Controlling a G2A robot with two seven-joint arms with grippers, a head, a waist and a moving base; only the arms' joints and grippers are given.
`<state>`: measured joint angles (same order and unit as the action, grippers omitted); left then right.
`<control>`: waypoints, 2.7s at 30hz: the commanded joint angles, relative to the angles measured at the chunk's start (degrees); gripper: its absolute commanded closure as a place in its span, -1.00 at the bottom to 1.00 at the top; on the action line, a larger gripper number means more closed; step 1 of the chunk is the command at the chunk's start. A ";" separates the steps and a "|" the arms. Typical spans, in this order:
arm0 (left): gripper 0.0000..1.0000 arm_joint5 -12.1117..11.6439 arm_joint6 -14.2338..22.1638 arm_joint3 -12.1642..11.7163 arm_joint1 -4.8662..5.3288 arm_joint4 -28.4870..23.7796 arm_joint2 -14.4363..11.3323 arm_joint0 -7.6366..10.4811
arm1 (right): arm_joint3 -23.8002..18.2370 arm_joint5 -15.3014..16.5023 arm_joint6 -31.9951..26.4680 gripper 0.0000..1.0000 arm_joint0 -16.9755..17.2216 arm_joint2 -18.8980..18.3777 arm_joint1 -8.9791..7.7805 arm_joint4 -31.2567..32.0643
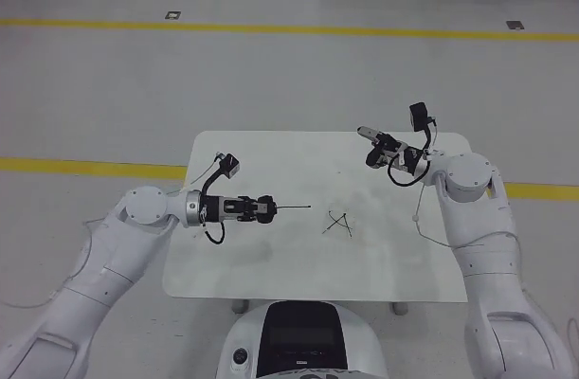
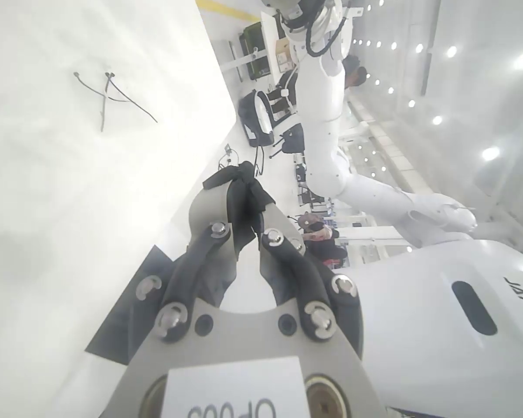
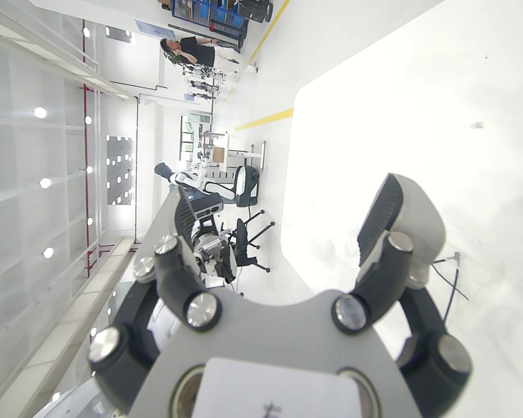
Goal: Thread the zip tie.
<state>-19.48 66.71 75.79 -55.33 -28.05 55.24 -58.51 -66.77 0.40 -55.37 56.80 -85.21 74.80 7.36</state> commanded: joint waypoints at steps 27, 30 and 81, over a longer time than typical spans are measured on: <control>1.00 0.00 6.40 -3.37 -1.92 -3.61 2.71 0.29 | 0.00 0.00 0.00 -1.00 0.00 0.00 0.00 0.00; 1.00 0.00 6.40 -3.37 -1.92 -3.61 2.71 0.29 | -0.61 1.03 -0.09 -1.00 0.78 1.16 0.16 -1.18; 1.00 2.02 5.61 -4.18 -2.26 -6.65 1.86 0.19 | 10.60 13.29 -22.49 -1.00 -4.43 17.77 -0.83 -24.36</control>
<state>-17.91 71.84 72.44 -57.49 -33.46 57.28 -58.60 -55.50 13.85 -78.12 51.89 -67.42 74.02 -16.25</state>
